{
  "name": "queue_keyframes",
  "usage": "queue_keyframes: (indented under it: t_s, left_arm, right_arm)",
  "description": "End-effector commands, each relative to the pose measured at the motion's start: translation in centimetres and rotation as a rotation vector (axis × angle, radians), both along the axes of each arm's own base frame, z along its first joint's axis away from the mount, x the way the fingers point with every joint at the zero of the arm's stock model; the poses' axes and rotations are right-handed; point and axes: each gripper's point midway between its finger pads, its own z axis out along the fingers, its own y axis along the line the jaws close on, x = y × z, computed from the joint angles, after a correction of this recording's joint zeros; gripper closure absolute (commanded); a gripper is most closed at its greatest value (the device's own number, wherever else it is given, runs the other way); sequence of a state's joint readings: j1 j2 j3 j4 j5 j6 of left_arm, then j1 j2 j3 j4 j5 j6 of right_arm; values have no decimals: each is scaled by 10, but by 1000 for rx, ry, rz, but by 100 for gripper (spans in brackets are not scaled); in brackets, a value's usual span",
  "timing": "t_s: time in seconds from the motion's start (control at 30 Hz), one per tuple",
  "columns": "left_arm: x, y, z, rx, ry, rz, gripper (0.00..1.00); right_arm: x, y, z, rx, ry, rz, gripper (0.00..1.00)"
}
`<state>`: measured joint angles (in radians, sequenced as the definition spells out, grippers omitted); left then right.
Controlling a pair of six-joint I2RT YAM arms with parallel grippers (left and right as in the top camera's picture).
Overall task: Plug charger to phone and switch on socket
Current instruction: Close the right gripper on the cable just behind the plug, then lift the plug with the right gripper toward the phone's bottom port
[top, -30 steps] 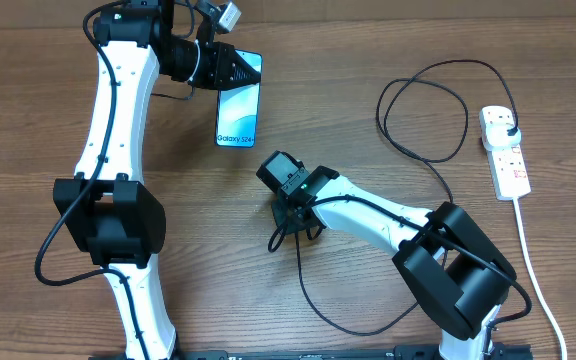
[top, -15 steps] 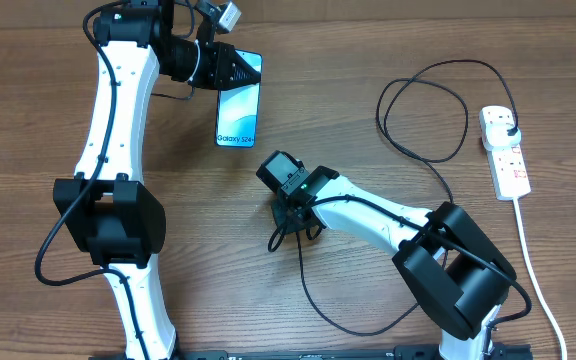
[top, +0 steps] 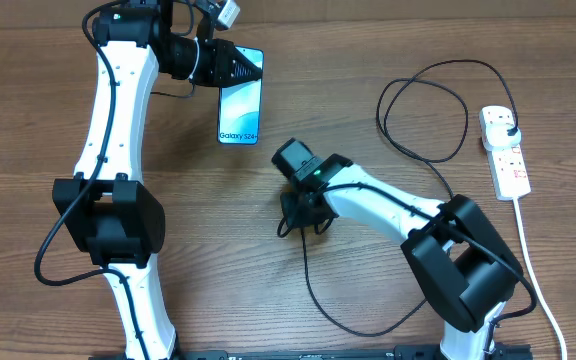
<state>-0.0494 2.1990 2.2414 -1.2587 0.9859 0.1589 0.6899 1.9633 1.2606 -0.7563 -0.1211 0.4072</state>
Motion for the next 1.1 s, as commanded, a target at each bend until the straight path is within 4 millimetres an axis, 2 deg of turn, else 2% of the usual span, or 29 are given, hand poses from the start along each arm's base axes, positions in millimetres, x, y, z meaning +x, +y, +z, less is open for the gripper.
queue_keyframes:
  t_s: [0.0,0.17,0.33,0.43,0.63,0.73,1.07]
  left_arm:
    - [-10,-5,48,-203,-28,-45,96]
    - [-14,-2,80,-380,-71,-104,96]
    - [-12,5,83,-402,-57,-88,96]
    - [-12,7,88,-426,-55,-90,96]
    - [-9,11,117,-542,-122,-161,96]
    - [-4,11,121,-543,-106,-158,96]
    - [5,15,130,-545,-73,-142,96]
  right_arm:
    - [0,15,7,139,87,3,96]
    - [3,35,29,391,172,34,96]
    - [5,68,79,764,202,182,96]
    - [7,77,100,887,198,228,96]
    - [13,91,131,1043,193,275,96]
    - [16,96,148,1113,185,308,96]
    - [43,107,183,1212,84,296,96]
